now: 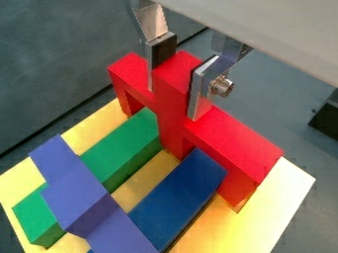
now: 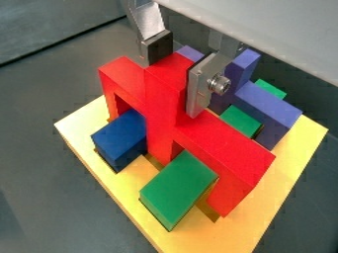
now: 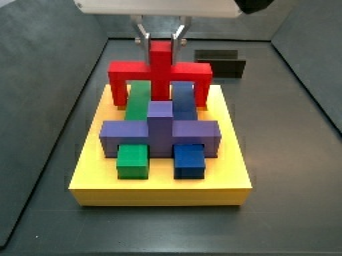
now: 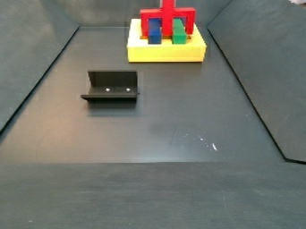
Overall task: Pick up the red object. Move up. Move to above the board. Insert the red object.
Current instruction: Insert the red object.
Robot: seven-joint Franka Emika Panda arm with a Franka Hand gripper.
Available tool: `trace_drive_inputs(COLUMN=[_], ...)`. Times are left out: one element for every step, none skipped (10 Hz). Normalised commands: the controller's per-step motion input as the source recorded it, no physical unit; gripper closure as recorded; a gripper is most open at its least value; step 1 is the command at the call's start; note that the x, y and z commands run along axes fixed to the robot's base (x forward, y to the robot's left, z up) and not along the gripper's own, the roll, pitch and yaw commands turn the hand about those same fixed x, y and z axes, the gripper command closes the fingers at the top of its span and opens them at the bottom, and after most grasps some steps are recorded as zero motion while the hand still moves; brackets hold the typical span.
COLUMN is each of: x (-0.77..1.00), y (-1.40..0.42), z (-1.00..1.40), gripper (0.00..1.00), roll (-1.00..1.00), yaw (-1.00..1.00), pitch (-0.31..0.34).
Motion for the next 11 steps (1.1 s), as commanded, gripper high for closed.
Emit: trace_drive_inputs(x=[0.01, 0.01, 0.00, 0.00, -0.01, -0.18, 0.00, 0.05, 0.06, 0.00, 0.00], y=[0.00, 0.00, 0.00, 0.00, 0.00, 0.03, 0.12, 0.15, 0.13, 0.07, 0.00], z=[-0.27, -0.21, -0.21, -0.21, -0.16, -0.15, -0.13, -0.14, -0.15, -0.25, -0.34], gripper=[1.00, 1.00, 1.00, 1.00, 1.00, 1.00, 1.00, 1.00, 1.00, 1.00, 1.00], roll=[-0.02, 0.00, 0.00, 0.00, -0.05, -0.03, 0.00, 0.04, 0.01, 0.00, -0.06], yaw=[0.04, 0.01, 0.01, 0.00, 0.00, 0.00, 0.00, 0.15, 0.10, 0.04, 0.00], pitch=[-0.031, -0.001, 0.000, -0.003, 0.000, 0.000, 0.000, 0.000, 0.000, -0.027, -0.050])
